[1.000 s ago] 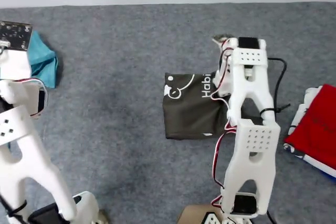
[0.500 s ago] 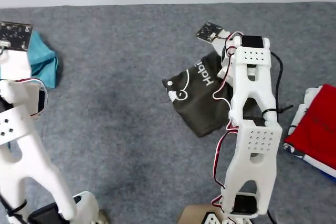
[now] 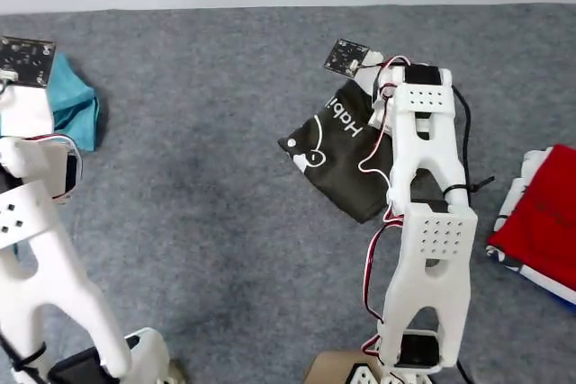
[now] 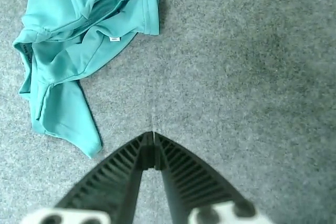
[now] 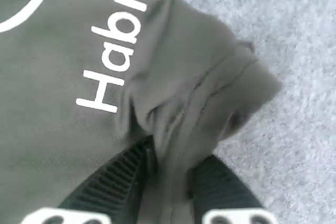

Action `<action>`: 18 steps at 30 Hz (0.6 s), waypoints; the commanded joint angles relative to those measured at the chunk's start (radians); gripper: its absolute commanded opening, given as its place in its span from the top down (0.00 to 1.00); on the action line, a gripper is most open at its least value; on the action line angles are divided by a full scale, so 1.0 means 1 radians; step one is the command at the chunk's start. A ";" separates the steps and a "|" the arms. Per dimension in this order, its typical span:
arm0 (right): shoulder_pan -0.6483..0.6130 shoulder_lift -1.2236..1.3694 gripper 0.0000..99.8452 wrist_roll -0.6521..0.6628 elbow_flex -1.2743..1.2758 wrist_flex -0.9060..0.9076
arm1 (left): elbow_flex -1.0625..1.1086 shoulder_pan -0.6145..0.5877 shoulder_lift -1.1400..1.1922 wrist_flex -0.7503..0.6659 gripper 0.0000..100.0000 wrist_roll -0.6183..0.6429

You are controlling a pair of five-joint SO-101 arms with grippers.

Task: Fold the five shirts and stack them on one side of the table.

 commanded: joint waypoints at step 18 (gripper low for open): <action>0.012 -0.303 0.80 -0.850 -0.008 0.099 | -0.004 -0.002 -0.031 -0.015 0.99 -0.008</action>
